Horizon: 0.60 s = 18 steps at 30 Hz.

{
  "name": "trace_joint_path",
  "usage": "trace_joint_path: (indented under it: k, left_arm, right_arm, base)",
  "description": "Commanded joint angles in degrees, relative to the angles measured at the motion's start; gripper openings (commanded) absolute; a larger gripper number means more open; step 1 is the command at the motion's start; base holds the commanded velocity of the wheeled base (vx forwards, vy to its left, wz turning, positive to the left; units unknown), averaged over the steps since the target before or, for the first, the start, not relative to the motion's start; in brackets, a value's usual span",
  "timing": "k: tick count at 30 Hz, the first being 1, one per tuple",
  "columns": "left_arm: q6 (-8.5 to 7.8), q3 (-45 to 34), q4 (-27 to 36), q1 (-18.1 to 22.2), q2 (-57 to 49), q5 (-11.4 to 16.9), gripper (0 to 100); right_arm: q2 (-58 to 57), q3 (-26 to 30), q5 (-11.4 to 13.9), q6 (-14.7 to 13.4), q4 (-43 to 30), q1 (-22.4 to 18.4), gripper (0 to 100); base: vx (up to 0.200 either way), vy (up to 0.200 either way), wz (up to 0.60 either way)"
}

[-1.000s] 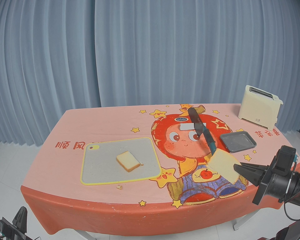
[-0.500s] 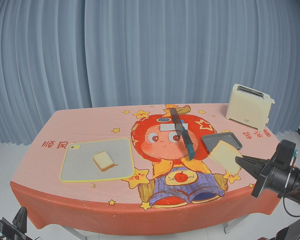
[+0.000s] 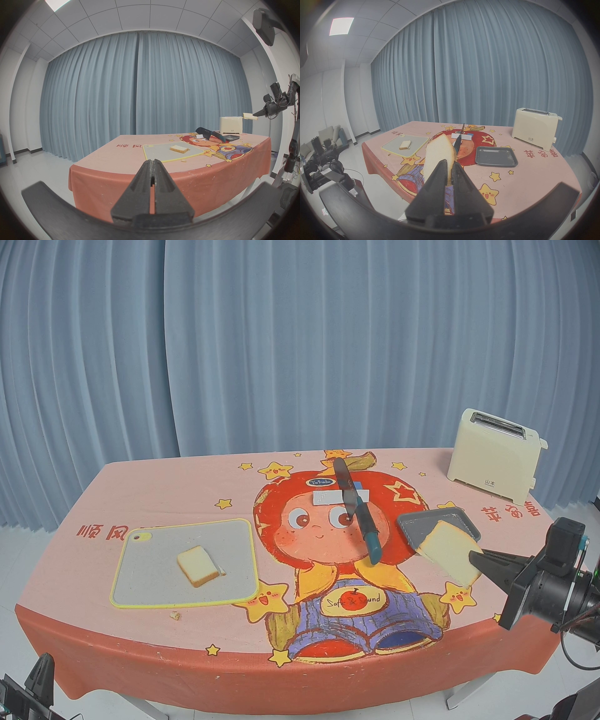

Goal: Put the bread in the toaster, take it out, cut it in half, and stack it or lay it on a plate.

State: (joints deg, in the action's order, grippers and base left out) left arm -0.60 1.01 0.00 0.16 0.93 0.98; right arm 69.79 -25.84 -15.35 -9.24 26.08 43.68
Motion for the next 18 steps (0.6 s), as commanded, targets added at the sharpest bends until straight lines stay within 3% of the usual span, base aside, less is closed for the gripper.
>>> trace_joint_path:
  k: [1, 5, 18]
  left_arm:
    - [-0.02, -1.0, 0.0, 0.0, -0.9, 0.0, 0]
    - [-0.02, -1.0, 0.0, 0.0, -0.9, 0.0, 0]
    - [-0.02, -1.0, 0.0, 0.0, -0.9, 0.0, 0]
  right_arm:
    - [0.3, -0.3, 0.1, -0.3, 0.1, -0.5, 0]
    - [0.4, -0.3, 0.5, -1.7, 0.0, -0.6, 0]
    - [2.3, 0.0, 0.2, -1.8, 0.2, -0.7, 0]
  base:
    - [0.000, 0.000, 0.00]
    - [0.000, 0.000, 0.00]
    - [0.000, 0.000, 0.00]
